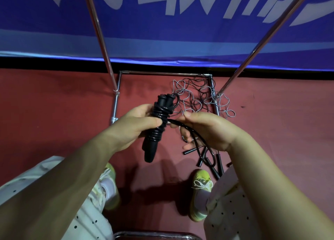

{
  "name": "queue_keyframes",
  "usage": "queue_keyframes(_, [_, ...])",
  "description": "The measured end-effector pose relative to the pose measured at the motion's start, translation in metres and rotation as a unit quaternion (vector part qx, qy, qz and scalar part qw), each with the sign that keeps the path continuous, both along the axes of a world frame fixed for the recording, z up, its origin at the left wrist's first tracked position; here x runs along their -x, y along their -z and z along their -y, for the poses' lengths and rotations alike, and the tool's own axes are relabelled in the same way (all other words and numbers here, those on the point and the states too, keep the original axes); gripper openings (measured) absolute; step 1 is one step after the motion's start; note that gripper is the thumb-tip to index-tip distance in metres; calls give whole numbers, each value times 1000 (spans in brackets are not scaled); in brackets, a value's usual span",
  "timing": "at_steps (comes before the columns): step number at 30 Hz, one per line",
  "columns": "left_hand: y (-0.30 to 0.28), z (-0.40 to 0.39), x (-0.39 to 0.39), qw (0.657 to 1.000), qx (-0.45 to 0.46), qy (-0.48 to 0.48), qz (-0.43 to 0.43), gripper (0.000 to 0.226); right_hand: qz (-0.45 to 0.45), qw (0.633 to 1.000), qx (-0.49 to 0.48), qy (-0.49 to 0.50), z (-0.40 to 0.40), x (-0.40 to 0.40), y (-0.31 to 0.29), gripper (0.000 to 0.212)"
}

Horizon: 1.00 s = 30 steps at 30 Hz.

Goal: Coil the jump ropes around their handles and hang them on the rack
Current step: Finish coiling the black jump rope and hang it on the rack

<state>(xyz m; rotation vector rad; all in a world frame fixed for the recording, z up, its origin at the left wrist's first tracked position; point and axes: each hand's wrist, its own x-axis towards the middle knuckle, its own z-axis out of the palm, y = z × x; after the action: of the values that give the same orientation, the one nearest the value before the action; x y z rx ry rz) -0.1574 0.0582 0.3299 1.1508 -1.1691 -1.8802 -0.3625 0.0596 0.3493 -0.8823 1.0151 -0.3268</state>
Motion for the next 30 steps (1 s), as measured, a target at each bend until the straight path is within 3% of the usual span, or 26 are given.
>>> queue_keyframes(5, [2,-2,-2,999,16,31,16,44,18,999,-37,-25,-2,-1,-1,45])
queue_keyframes(8, [4,1,-4,999,17,-15,22,46,31,998,-51,0,0,4,-3,41])
queue_keyframes(12, [3,7,-4,992,-7,-123,4,30,52,996,-34,66,1,9,-4,32])
queue_keyframes(15, [5,9,-6,987,-16,-162,-4,29,31,994,-18,107,2,6,-2,30])
queue_keyframes(19, [6,11,-6,982,-24,-188,-13,28,-55,992,41,107,2,7,2,9])
queue_keyframes(21, [7,11,-6,981,-24,-194,-19,30,-84,985,84,126,2,8,6,22])
queue_keyframes(24, [10,10,-4,981,-21,-192,-13,19,-11,963,156,221,4,7,5,18])
queue_keyframes(27, [11,6,4,982,-35,-185,-16,22,69,941,191,271,7,7,2,72])
queue_keyframes(28, [13,5,6,982,-47,-180,-21,28,95,940,200,260,6,5,2,74])
queue_keyframes(30, [17,2,11,985,-65,-162,-8,34,136,943,205,225,3,-2,4,56])
